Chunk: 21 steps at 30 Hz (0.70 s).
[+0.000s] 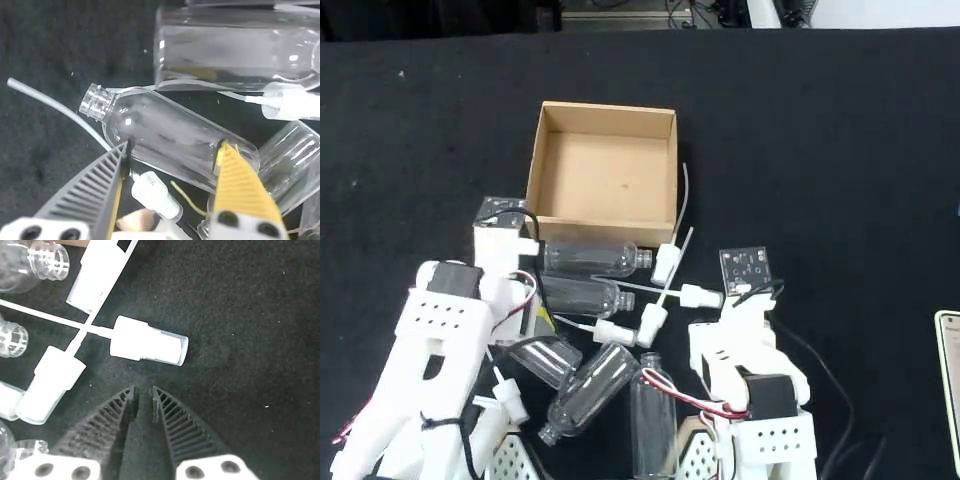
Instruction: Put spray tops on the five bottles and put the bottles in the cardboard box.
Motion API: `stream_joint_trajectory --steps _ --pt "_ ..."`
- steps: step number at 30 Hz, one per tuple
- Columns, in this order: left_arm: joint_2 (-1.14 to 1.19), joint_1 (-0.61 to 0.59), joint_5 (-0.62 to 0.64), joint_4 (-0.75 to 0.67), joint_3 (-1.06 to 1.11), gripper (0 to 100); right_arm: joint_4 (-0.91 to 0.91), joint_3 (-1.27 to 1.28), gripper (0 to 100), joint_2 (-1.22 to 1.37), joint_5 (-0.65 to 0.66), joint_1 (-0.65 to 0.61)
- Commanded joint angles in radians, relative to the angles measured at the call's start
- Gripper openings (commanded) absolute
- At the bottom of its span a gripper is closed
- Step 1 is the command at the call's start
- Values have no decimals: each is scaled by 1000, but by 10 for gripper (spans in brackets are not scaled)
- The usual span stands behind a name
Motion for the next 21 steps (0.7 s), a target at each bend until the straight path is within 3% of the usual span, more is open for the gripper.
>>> stream_joint_trajectory --steps 1,5,13,17,21 --pt "-9 36 -120 -35 25 255 8 -5 18 -101 3 23" --pt "-9 -12 -241 -34 19 255 8 -5 18 -101 3 23" --pt "-9 -223 -245 -41 15 267 8 -5 18 -101 3 23" --pt "-9 -280 -58 -31 -39 320 8 -5 18 -101 3 23" --pt "3 -226 121 17 -67 332 8 -5 18 -101 3 23"
